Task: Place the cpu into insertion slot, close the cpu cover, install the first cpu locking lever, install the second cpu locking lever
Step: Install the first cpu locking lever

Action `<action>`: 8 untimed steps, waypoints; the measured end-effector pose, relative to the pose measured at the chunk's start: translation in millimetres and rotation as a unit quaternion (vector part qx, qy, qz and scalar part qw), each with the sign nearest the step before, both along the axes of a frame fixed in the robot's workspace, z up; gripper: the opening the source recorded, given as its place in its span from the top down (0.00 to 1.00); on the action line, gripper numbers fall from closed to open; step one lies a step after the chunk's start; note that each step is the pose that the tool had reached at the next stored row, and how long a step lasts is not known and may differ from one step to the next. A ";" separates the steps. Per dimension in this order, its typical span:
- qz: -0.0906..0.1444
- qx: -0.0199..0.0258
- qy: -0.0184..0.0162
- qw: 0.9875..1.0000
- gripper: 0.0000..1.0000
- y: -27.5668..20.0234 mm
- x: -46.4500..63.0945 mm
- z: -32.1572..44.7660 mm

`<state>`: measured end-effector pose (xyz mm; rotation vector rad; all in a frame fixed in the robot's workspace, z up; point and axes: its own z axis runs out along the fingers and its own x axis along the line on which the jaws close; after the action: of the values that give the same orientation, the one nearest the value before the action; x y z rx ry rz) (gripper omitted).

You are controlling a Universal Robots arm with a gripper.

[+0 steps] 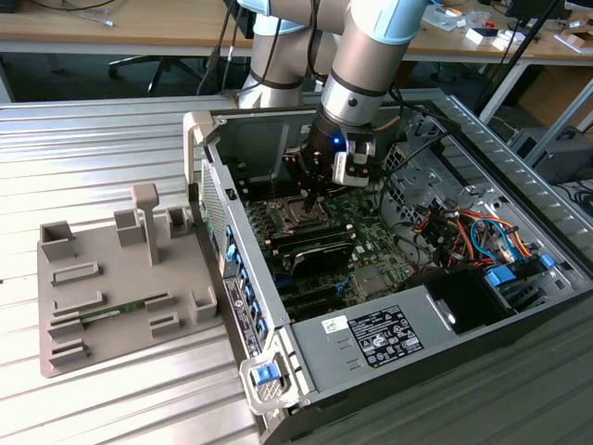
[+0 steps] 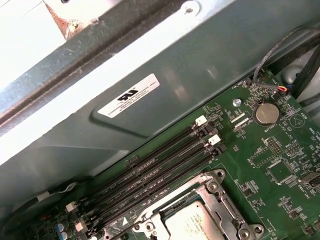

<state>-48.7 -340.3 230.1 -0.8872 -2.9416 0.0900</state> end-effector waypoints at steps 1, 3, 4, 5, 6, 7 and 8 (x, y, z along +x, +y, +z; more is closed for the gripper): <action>0.001 0.000 0.000 1.000 0.90 0.0 0.0 0.0; 0.002 0.000 0.000 1.000 0.90 0.0 0.0 0.0; 0.003 0.000 0.000 1.000 0.90 0.0 0.0 0.0; 0.004 0.000 0.000 1.000 0.90 0.0 0.0 0.0; 0.004 0.000 0.000 1.000 0.90 0.0 0.0 0.0; 0.005 0.000 0.000 1.000 0.90 0.0 0.0 0.0; 0.006 0.000 0.000 1.000 0.90 0.0 0.0 0.0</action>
<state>-48.7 -340.3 230.1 -0.8709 -2.9468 0.0905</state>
